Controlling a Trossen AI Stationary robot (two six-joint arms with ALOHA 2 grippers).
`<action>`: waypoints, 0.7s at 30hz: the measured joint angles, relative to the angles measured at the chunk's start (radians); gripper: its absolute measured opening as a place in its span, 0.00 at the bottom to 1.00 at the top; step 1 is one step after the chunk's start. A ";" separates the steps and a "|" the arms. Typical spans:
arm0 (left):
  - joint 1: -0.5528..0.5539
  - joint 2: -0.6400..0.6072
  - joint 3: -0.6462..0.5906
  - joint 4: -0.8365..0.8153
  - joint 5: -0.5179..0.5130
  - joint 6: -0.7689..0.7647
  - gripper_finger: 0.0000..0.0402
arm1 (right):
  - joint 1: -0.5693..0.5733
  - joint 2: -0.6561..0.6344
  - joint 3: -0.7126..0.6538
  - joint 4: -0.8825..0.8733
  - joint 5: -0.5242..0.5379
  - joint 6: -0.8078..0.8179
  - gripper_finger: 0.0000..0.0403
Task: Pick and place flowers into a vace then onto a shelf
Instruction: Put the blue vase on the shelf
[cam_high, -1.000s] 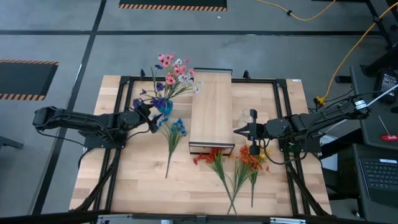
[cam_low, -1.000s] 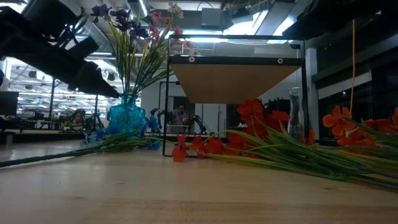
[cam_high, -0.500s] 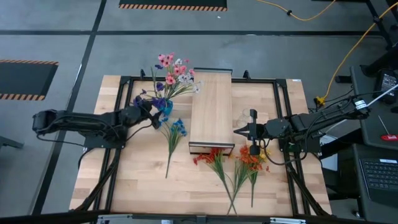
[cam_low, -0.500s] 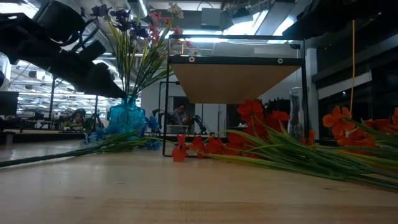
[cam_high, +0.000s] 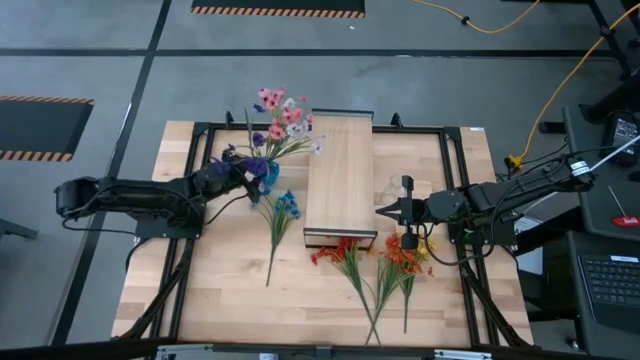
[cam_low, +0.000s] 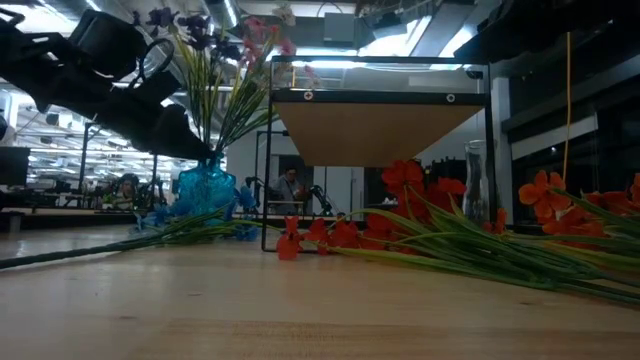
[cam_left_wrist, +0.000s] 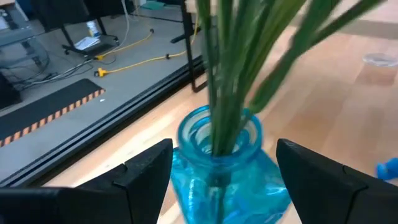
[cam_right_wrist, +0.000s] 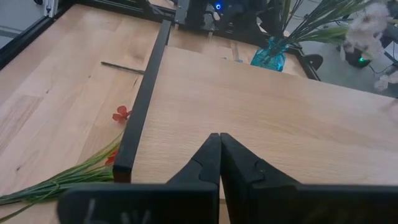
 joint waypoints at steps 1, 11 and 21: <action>0.008 0.004 0.000 0.000 0.000 0.000 0.69 | 0.000 0.000 0.000 0.000 0.000 0.000 0.02; 0.068 0.063 0.000 0.073 0.059 0.026 0.69 | 0.000 0.000 0.000 0.000 0.000 0.000 0.02; 0.108 0.136 0.000 0.137 0.107 0.037 0.69 | 0.000 0.000 0.000 0.000 0.000 0.000 0.02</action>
